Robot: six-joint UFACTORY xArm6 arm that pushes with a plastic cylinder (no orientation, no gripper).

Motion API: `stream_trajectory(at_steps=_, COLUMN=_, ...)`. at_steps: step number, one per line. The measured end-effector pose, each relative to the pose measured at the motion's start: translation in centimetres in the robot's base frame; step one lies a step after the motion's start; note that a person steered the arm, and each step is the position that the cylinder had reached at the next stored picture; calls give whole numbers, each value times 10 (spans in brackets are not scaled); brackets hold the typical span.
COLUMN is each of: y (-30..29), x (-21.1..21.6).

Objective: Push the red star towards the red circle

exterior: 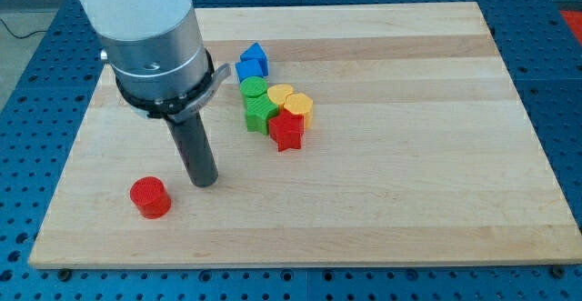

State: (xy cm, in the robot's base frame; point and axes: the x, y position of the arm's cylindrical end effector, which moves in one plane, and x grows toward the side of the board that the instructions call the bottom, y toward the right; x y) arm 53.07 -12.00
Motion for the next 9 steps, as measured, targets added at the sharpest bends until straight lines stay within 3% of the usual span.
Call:
stream_trajectory(at_steps=3, y=-102, x=17)
stream_trajectory(at_steps=4, y=-95, x=17)
stream_trajectory(at_steps=5, y=-9, x=6)
stream_trajectory(at_steps=7, y=191, x=-70)
stream_trajectory(at_steps=8, y=205, x=-100)
stream_trajectory(at_steps=9, y=177, x=-95)
